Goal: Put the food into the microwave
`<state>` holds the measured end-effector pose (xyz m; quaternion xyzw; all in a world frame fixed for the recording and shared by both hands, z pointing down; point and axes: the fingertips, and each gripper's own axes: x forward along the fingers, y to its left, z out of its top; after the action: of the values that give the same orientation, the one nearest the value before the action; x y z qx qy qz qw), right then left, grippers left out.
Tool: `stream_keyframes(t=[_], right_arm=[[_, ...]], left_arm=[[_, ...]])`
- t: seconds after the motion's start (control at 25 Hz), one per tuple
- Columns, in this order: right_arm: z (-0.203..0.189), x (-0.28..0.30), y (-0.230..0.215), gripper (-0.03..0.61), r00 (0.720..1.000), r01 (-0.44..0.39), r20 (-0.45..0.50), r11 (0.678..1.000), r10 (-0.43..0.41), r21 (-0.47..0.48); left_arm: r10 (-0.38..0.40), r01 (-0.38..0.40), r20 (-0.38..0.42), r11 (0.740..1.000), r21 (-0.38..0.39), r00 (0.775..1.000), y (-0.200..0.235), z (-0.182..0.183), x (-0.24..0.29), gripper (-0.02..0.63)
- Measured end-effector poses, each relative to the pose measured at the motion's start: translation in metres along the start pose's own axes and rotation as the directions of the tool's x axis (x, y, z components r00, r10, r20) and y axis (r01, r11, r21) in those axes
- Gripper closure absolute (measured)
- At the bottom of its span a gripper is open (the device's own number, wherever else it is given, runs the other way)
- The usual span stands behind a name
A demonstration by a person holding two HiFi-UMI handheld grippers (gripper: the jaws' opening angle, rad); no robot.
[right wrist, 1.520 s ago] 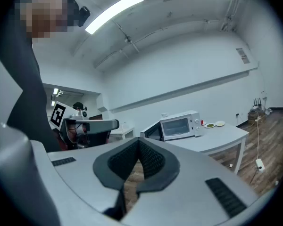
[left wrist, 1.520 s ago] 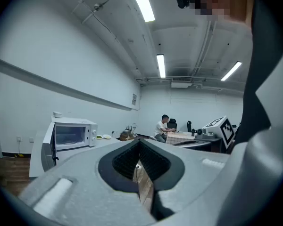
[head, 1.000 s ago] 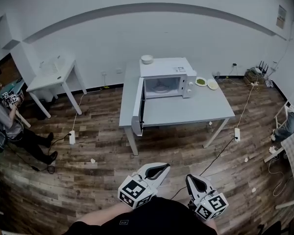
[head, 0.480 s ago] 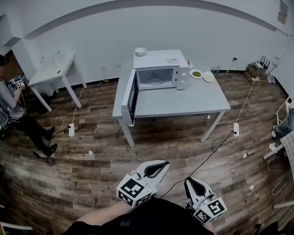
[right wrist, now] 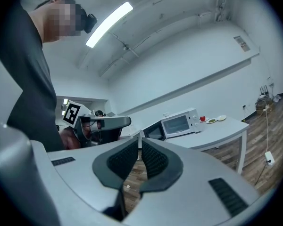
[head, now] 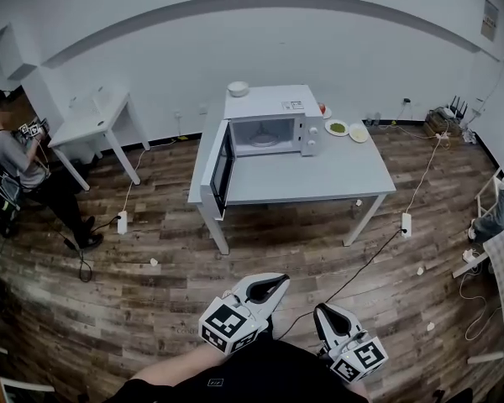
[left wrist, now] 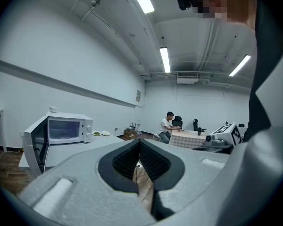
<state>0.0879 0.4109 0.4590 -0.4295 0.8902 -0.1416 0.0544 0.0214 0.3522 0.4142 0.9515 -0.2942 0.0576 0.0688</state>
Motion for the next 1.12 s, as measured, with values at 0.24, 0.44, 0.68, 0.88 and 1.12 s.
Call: stream_keyframes(t=[0.24,0.44,0.68,0.88,1.12], right_arm=[[0.017,0.013,-0.049,0.561,0.999,0.053,0.008,0.999,-0.053,0.004],[0.030,0.050,-0.086,0.561,0.999,0.053,-0.008,0.999,-0.053,-0.014],[0.052,0.110,-0.122,0.561,0.999,0.034,-0.019,0.999,-0.035,-0.028],[0.061,0.174,-0.143,0.561,0.999,-0.012,-0.044,0.999,0.010,-0.048],[0.071,0.242,-0.159,0.561,0.997,-0.064,-0.054,0.996,0.061,-0.058]], left_arm=[[-0.032,0.032,0.029,0.999,0.009,0.999,0.021,0.015,0.045,0.606],[-0.051,0.050,0.029,0.999,0.007,0.998,0.056,0.022,0.085,0.606],[-0.067,0.066,0.035,0.998,0.015,0.997,0.107,0.039,0.119,0.606],[-0.045,0.044,0.043,0.999,0.023,0.998,0.163,0.046,0.137,0.606],[-0.021,0.020,0.035,0.999,0.030,0.999,0.222,0.050,0.149,0.606]])
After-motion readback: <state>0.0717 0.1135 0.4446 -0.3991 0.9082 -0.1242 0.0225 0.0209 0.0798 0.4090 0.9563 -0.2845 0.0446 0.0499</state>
